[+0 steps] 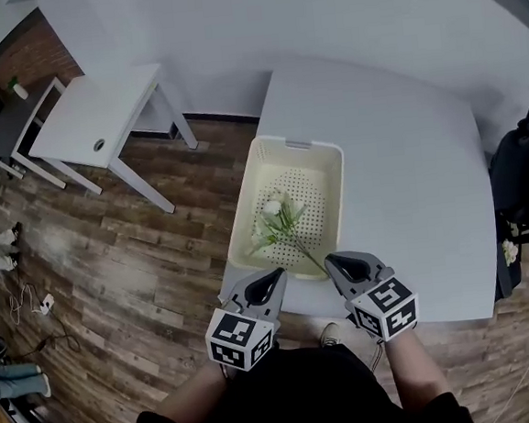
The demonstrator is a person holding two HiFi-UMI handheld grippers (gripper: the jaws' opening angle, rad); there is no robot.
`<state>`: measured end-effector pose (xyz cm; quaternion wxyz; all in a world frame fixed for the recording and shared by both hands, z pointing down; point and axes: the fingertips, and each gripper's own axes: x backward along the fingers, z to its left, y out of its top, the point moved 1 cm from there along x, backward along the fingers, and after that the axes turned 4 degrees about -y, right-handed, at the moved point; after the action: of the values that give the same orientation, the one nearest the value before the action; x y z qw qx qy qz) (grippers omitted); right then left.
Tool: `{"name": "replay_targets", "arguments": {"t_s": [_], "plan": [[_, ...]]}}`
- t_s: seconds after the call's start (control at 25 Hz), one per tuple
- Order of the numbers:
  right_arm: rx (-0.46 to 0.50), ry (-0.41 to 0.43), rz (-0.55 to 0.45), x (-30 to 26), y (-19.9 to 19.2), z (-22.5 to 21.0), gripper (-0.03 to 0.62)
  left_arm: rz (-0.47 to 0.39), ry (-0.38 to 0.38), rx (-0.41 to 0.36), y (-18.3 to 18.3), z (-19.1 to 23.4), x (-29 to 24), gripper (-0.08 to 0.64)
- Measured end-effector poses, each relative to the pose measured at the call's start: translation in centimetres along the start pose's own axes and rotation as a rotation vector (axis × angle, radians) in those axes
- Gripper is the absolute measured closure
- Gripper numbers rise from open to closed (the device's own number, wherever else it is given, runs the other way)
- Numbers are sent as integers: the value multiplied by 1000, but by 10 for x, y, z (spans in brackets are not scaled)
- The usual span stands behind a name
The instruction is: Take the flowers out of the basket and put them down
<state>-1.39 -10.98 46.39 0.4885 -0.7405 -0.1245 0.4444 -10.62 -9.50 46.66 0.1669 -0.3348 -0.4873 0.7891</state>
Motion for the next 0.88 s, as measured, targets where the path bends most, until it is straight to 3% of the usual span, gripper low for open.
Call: {"name": "replay_targets", "arguments": {"t_s": [0.24, 0.52, 0.6, 0.88], "plan": [[128, -63, 159, -28, 0, 7, 566, 26, -90, -16, 0, 27, 0, 554], [289, -82, 429, -58, -17, 10, 560, 44, -155, -35, 1, 45, -1, 554], [332, -70, 531, -67, -26, 10, 497, 52, -167, -48, 0, 51, 0, 554], [354, -24, 792, -89, -56, 0, 482, 61, -205, -55, -4, 61, 5, 554]]}}
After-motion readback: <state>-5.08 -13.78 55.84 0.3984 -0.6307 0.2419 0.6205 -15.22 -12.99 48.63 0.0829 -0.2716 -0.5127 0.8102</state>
